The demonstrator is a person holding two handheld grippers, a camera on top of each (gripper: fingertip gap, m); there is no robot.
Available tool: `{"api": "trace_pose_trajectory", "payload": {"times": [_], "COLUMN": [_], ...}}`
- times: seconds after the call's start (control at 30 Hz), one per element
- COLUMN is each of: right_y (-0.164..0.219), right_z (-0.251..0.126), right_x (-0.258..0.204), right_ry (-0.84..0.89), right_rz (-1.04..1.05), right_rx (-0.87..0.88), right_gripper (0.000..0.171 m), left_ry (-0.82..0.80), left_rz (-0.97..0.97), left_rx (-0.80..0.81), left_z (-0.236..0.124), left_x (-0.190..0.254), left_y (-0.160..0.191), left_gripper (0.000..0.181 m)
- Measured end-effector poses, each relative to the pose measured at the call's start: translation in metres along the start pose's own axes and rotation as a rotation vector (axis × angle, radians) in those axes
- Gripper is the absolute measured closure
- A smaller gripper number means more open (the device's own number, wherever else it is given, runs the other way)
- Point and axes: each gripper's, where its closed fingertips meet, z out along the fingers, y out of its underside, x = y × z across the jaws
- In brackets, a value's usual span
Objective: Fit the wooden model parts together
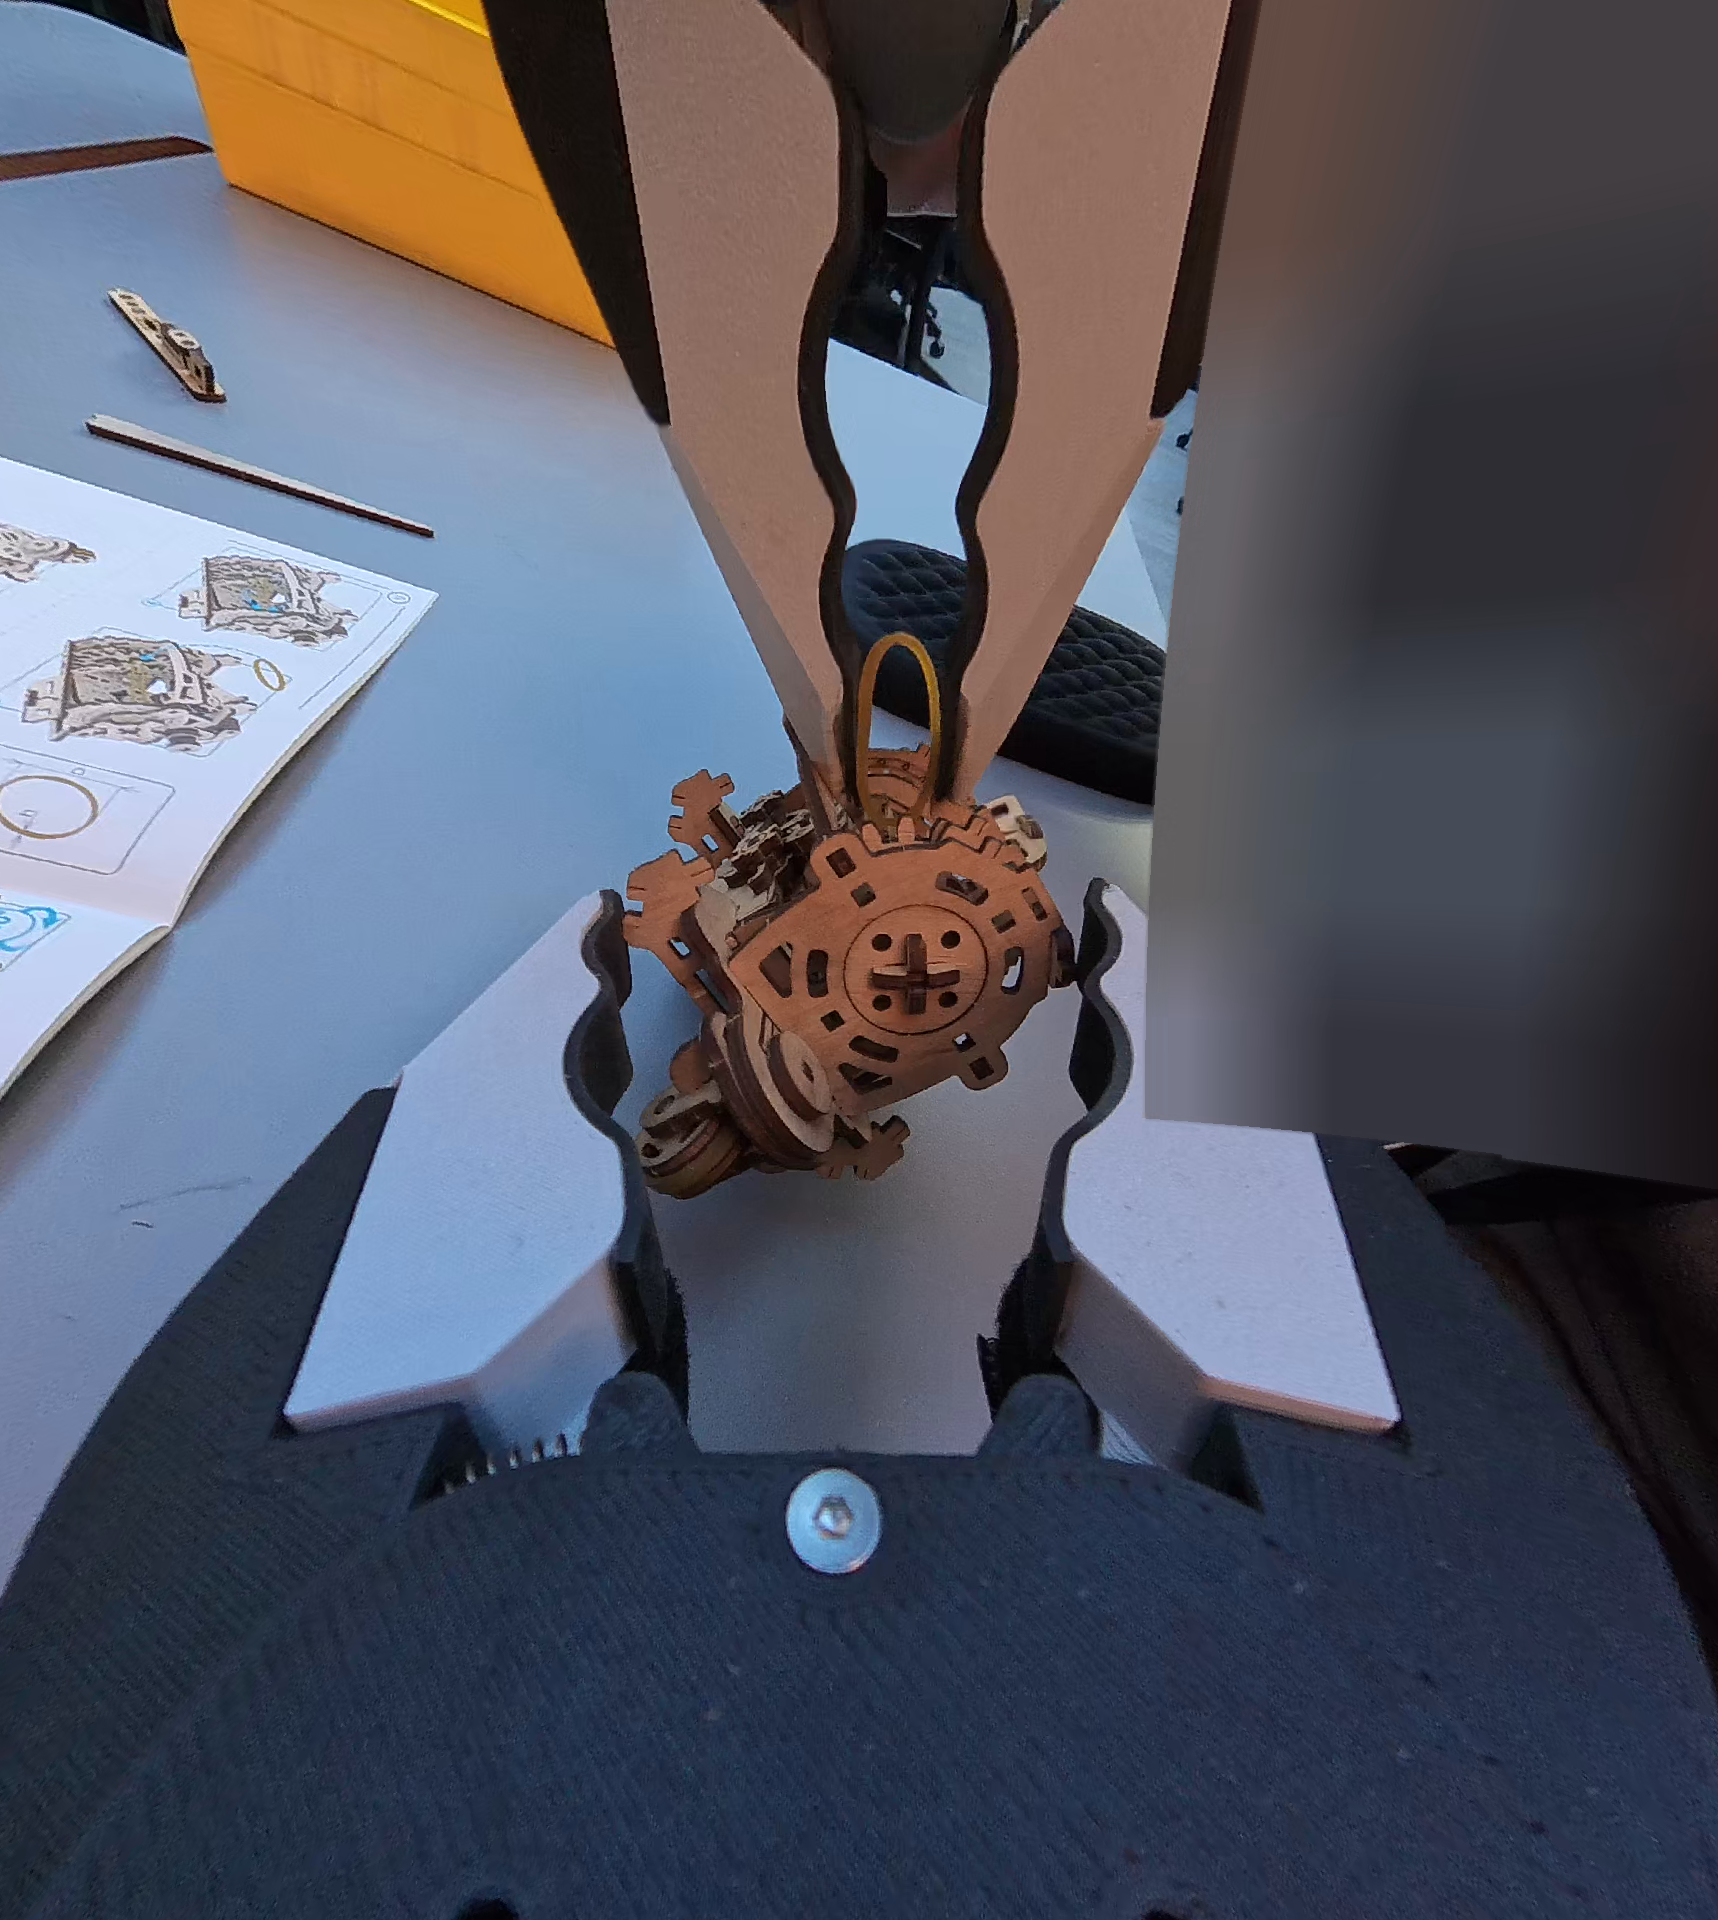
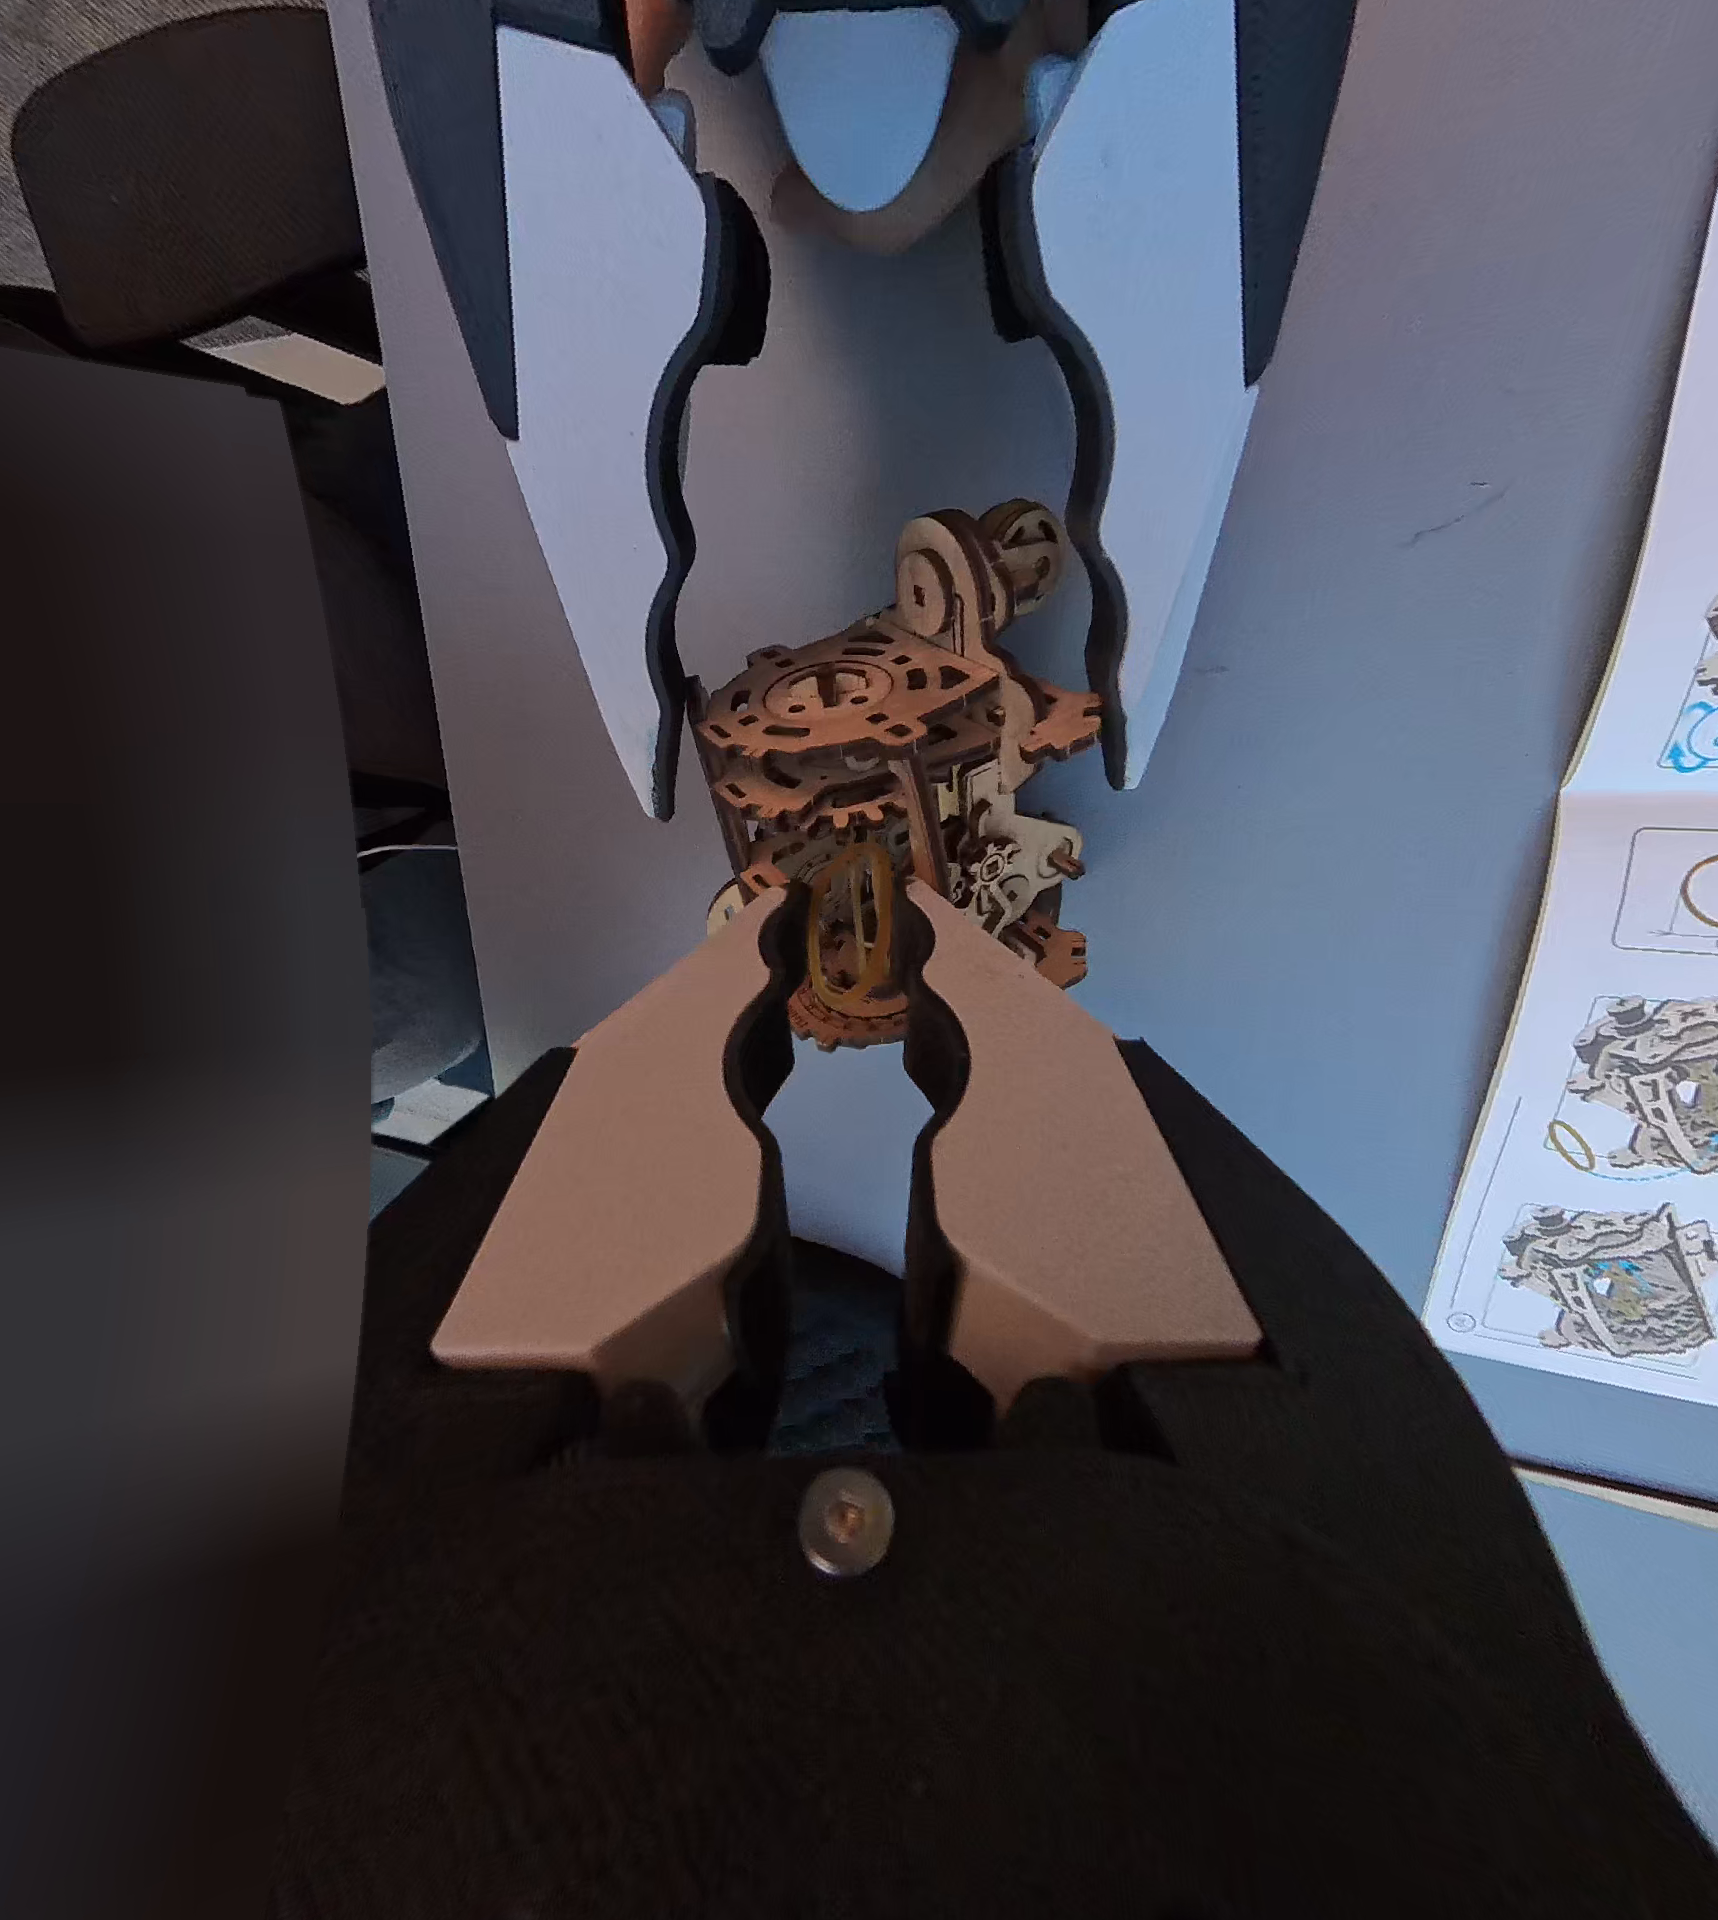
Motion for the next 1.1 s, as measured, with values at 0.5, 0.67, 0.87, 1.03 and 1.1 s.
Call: {"api": "trace_pose_trajectory", "payload": {"times": [0.5, 0.67, 0.87, 1.03, 1.1], "right_y": [-0.012, -0.022, -0.041, -0.043, -0.043], "right_z": [-0.018, -0.027, -0.041, -0.049, -0.05], "right_x": [0.009, 0.012, 0.013, 0.02, 0.02], "right_ry": [-0.089, -0.137, -0.24, -0.255, -0.273], "right_rz": [0.01, 0.037, 0.083, 0.091, 0.086], "right_rx": [0.337, 0.515, 0.774, 0.881, 0.9], "right_gripper": [0.171, 0.171, 0.171, 0.171, 0.171], "left_ry": [0.036, 0.026, 0.039, 0.061, 0.082], "left_rz": [-0.11, -0.1, -0.078, -0.09, -0.107], "left_rx": [-0.025, 0.072, 0.125, 0.144, 0.142], "left_z": [-0.008, -0.026, -0.035, -0.033, -0.031], "left_x": [-0.007, -0.013, -0.011, -0.005, -0.003], "left_y": [0.005, -0.013, -0.027, -0.038, -0.04], "left_gripper": [0.099, 0.116, 0.144, 0.152, 0.169]}}
